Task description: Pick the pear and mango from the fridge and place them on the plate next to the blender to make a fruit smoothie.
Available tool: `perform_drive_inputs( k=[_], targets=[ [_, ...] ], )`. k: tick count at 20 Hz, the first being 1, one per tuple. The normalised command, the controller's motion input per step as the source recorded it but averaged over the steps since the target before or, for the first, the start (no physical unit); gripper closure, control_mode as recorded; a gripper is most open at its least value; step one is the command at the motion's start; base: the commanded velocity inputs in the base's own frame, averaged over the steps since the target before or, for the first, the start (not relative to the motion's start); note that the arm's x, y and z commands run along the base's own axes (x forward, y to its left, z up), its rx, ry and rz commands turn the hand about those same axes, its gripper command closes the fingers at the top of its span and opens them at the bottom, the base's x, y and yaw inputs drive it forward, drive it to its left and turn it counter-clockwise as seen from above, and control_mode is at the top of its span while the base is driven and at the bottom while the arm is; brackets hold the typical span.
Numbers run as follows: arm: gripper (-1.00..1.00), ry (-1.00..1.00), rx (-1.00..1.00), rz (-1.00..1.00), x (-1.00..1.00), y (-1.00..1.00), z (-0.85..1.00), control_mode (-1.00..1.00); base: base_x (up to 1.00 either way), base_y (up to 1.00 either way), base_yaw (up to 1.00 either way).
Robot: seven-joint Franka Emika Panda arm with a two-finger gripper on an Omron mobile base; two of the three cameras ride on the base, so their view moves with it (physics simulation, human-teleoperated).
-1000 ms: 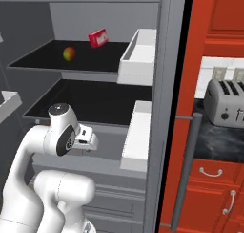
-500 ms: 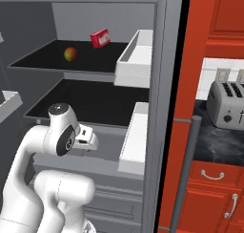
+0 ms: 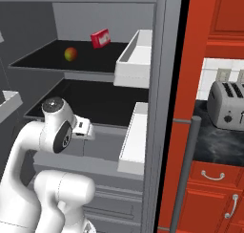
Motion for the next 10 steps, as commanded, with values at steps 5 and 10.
perform_drive_inputs(
  k=[5,10],
  targets=[
    [-1.00,-0.35,0.00,0.00,0.12,0.52,1.00,-1.00,0.00,0.00,0.00],
    [-1.00,-0.32,0.00,-0.05,-0.01,0.32,1.00,-1.00,0.00,0.00,0.00]
  ],
)
